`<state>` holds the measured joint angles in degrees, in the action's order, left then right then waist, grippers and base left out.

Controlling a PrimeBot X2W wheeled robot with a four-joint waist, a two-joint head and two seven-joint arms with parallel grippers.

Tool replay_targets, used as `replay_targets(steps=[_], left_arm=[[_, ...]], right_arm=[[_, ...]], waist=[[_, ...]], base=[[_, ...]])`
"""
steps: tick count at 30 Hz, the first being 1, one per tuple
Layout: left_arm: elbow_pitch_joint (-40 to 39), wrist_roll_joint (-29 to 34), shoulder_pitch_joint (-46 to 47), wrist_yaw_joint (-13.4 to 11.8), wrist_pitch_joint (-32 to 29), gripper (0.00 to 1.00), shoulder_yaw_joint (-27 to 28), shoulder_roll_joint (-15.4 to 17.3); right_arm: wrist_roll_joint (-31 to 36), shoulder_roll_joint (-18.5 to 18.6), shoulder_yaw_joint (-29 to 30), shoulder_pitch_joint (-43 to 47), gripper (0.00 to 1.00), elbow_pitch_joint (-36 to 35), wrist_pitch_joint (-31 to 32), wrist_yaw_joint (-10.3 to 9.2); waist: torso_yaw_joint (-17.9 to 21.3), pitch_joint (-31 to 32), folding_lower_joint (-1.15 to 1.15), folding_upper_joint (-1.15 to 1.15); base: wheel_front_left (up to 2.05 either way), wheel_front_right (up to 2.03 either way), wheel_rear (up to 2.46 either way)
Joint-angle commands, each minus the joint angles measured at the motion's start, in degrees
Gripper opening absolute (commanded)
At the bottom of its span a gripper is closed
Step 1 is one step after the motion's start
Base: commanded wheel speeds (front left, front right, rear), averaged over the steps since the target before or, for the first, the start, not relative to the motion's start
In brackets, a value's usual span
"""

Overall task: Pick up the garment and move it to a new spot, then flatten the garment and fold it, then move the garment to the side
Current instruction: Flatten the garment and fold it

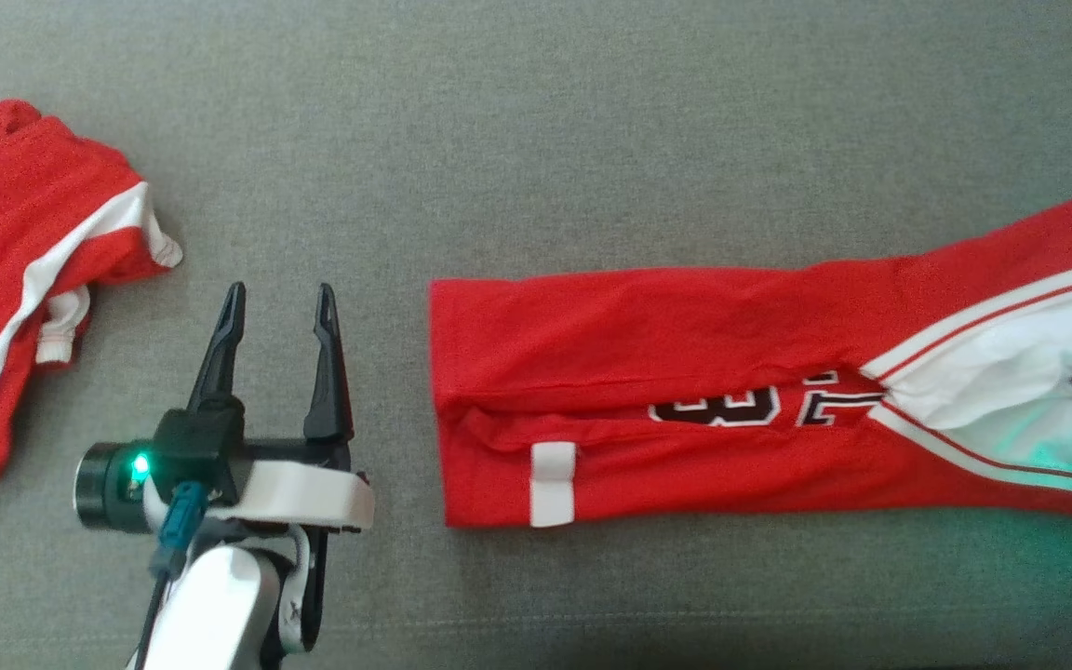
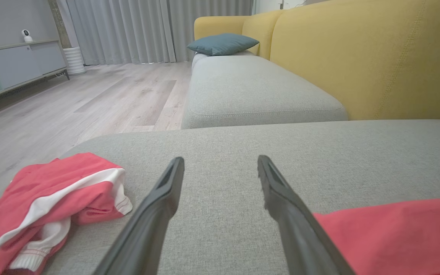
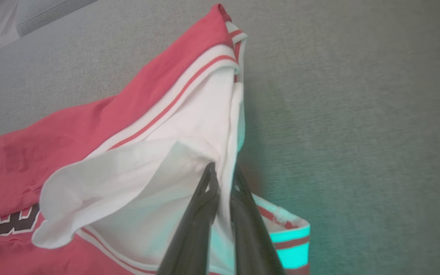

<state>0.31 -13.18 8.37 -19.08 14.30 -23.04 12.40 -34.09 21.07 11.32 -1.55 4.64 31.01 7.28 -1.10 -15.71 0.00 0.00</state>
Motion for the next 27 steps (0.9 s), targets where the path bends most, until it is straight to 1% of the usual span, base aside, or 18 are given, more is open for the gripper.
replay_targets(steps=[1, 4, 8, 10, 12, 15, 18, 19, 20, 22, 24, 27], left_arm=[[-1.38, 0.6, 0.52, 0.08, 0.69, 1.0, 2.65, 0.57], [-1.16, 0.51, -0.19, 0.14, 0.69, 1.0, 3.0, 0.6], [-1.17, 0.46, -1.44, 0.0, 0.7, 1.0, 3.13, 0.67], [-1.28, 0.38, -1.79, 0.07, 0.7, 1.0, 3.1, 0.78], [-1.32, 0.27, -2.0, 0.22, 0.7, 1.0, 2.95, 0.83], [-1.22, 0.08, -1.98, 0.57, 0.7, 1.0, 2.7, 0.95], [-1.05, -0.01, -1.8, 0.81, 0.7, 1.0, 2.34, 0.87], [-1.05, -0.01, -1.8, 0.81, 0.7, 1.0, 2.34, 0.87], [-1.03, 0.0, -1.77, 0.87, 0.7, 1.0, 2.13, 0.77], [-1.01, 0.01, -1.72, 0.94, 0.69, 1.0, 1.73, 0.57], [-0.87, 0.01, -1.56, 1.13, 0.65, 1.0, 1.23, 0.34], [-0.6, 0.04, -1.15, 1.38, 0.62, 1.0, 0.55, -0.01]], right_arm=[[0.59, 2.55, 0.28, 0.48, 0.0, -1.92, 0.19, 0.21], [1.65, 2.55, -0.24, -0.01, 0.0, -4.71, 0.86, 0.21], [4.42, 1.6, -5.4, -1.51, 0.0, -12.04, 2.7, 0.21], [6.11, 1.0, -9.39, -2.64, 0.0, -15.67, 3.6, 0.21], [7.43, 0.15, -14.57, -4.07, 0.0, -18.45, 4.24, 0.21], [7.48, -2.54, -23.15, -6.31, 0.0, -19.74, 4.4, 0.21], [6.39, -6.68, -30.32, -8.44, 0.0, -17.25, 3.07, 0.21], [6.39, -6.68, -30.32, -8.44, 0.0, -17.25, 3.07, 0.21], [5.94, -8.28, -32.27, -9.06, 0.0, -15.85, 2.24, 0.21], [4.91, -11.63, -35.79, -10.14, 0.0, -12.26, 0.34, 0.21], [4.29, -14.01, -39.1, -11.13, 0.0, -8.25, -1.52, 0.21], [3.13, -16.2, -42.39, -12.29, 0.0, -2.03, -4.79, 0.21]], waist=[[0.05, 0.66, 0.0, 0.0], [0.45, 1.93, 0.0, 0.0], [1.2, 3.81, 0.0, 0.0], [1.51, 4.54, 0.0, 0.0], [1.68, 5.16, 0.0, 0.0], [1.69, 5.68, 0.0, 0.0], [1.4, 5.91, 0.0, 0.0], [1.4, 5.91, 0.0, 0.0], [1.2, 5.9, 0.0, 0.0], [0.81, 5.84, 0.0, 0.0], [0.17, 5.66, 0.0, 0.0], [-0.76, 5.3, 0.0, 0.0]], base=[[0.0, 0.0, 0.0], [0.0, 0.0, 0.0], [0.0, 0.0, 0.0], [0.0, 0.0, 0.0], [0.0, 0.0, 0.0], [0.0, 0.0, 0.0], [0.0, 0.0, 0.0], [0.0, 0.0, 0.0], [0.0, 0.0, 0.0], [0.0, 0.0, 0.0], [0.0, 0.0, 0.0], [0.0, 0.0, 0.0]])
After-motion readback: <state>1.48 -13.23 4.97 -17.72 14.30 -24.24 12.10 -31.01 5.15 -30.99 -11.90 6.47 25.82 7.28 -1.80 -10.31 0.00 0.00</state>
